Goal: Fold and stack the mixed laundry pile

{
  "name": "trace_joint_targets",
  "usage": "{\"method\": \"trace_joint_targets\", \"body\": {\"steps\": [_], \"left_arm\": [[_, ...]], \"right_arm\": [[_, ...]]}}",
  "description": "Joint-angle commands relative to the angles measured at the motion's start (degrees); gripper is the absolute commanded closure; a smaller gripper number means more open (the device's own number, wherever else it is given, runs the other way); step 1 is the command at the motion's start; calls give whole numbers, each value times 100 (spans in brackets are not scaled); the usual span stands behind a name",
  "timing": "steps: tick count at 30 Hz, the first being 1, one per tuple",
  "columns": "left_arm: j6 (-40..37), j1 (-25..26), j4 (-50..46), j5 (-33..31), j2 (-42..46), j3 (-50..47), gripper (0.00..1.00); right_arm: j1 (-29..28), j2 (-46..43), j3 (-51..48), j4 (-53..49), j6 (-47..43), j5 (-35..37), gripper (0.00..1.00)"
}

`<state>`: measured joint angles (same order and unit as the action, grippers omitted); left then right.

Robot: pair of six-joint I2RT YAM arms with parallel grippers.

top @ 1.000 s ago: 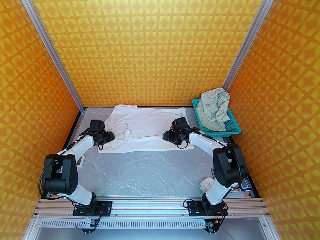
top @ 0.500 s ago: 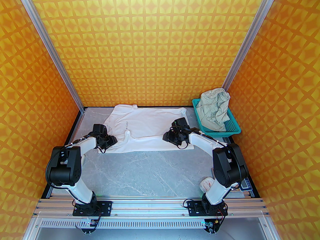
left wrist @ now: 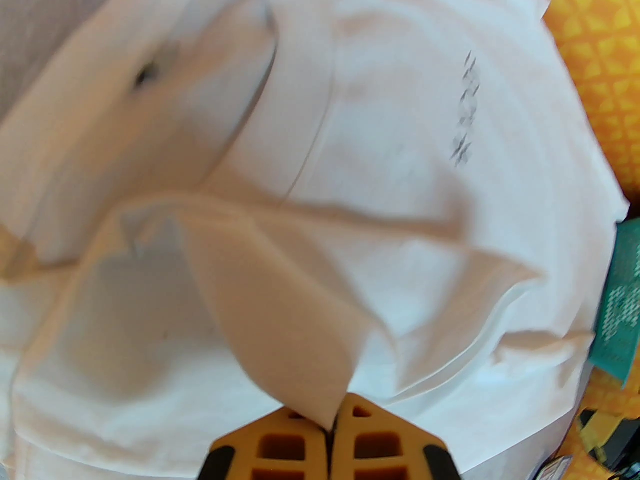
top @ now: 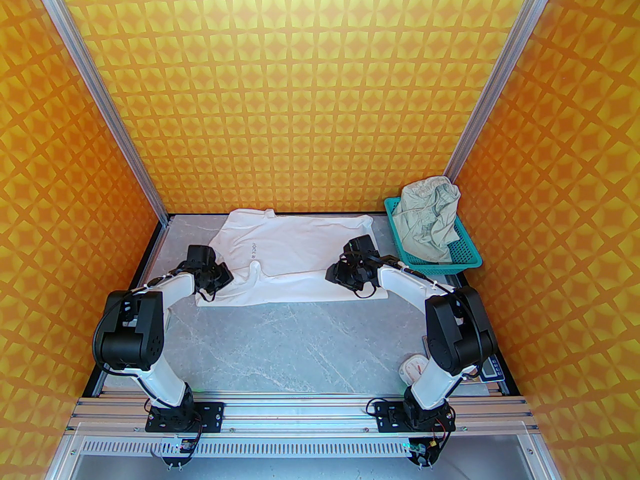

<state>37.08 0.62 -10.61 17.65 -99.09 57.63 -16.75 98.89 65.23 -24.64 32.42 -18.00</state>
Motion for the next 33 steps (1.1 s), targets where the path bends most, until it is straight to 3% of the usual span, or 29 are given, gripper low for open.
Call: {"method": "trace_joint_targets", "body": {"steps": [1, 13, 16, 17, 18, 22, 29, 33], "left_arm": [[431, -203, 413, 90, -216, 316, 100], [1378, -515, 1381, 467, -1192, 805, 99], [1396, -522, 1443, 463, -1264, 975, 78], [1394, -519, 1463, 424, -1233, 990, 62], [1362, -519, 1475, 354, -1161, 986, 54], [1106, -524, 1329, 105, -703, 884, 43], [-77, -90, -76, -413, 525, 331, 45], [-62, 77, -219, -499, 1073, -521, 48]], "right_arm": [[226, -46, 131, -76, -153, 124, 52], [647, -85, 116, -154, -290, 25, 52], [673, -118, 56, -155, -307, 33, 52], [682, -129, 48, -162, -308, 33, 52], [687, -131, 21, -164, -312, 33, 52], [698, -163, -51, -155, -294, -5, 52], [692, -228, -128, -120, -197, -51, 52], [691, -271, -138, -120, -186, -38, 52]]}}
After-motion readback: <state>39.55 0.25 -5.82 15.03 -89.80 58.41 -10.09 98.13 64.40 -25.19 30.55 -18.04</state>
